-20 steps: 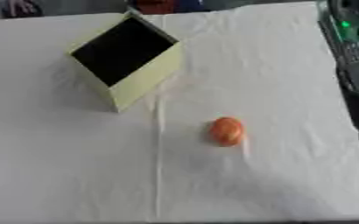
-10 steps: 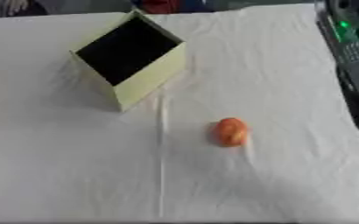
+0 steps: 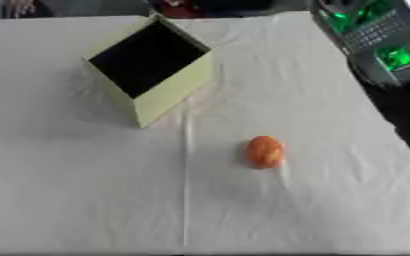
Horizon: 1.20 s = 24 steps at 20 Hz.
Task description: Pick up objects on the table and place them in the box.
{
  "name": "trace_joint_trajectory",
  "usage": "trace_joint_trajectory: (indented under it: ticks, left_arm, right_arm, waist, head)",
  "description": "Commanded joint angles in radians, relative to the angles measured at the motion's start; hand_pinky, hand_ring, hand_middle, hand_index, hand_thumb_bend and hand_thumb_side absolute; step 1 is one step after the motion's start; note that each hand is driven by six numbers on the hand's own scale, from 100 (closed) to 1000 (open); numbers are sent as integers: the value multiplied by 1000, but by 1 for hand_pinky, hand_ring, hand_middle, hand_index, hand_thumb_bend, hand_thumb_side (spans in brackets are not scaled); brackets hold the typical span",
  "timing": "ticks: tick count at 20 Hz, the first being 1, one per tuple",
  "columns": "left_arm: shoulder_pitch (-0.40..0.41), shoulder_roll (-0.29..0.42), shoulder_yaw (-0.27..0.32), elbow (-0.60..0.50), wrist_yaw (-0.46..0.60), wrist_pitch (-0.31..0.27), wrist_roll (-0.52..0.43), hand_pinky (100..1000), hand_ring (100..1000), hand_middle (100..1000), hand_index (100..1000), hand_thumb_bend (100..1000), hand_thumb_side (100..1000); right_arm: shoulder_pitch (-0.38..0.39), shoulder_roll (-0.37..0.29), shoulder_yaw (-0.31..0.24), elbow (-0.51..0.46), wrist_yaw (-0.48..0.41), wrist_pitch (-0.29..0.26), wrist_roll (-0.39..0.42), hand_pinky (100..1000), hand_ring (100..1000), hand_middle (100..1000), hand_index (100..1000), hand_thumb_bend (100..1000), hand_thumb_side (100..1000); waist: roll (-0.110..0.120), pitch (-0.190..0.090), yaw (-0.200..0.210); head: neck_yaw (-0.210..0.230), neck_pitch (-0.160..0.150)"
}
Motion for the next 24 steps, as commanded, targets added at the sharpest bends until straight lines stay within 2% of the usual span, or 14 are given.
trace_joint_trajectory:
  ticks: [1,5,11,14,19,24]
  left_arm:
    - [-4,40,1,-19,2,-1,-6,702,608,640,761,135,833]
    - [-3,39,0,-19,2,-1,-7,702,608,640,761,135,833]
    - [-1,39,-2,-19,4,0,-10,702,607,640,761,134,834]
    - [-1,39,-2,-19,5,0,-11,702,609,640,762,135,834]
    - [-1,38,-2,-19,5,2,-12,702,612,640,759,135,834]
    - [2,41,0,-19,2,3,-12,702,613,641,758,135,834]
  right_arm:
    - [-43,-17,61,41,-29,-11,44,904,903,821,904,100,1000]
    - [-61,-6,142,39,-68,26,102,903,903,822,921,100,1000]
    - [-52,0,182,13,-133,70,190,900,902,818,931,100,1000]
    - [-45,-4,175,0,-146,82,234,899,903,818,927,100,1000]
    - [-34,-20,121,-54,-153,104,307,900,902,817,926,100,1000]
    - [1,-61,90,-102,-157,95,341,902,906,820,928,100,1000]
  waist:
    - [1,-22,-3]
    - [1,-23,-8]
    - [3,-24,-9]
    - [5,-24,-10]
    - [5,-24,-16]
    - [3,-27,-22]
  head:
    - [-2,5]
    - [1,7]
    - [6,12]
    - [8,12]
    - [13,14]
    - [16,15]
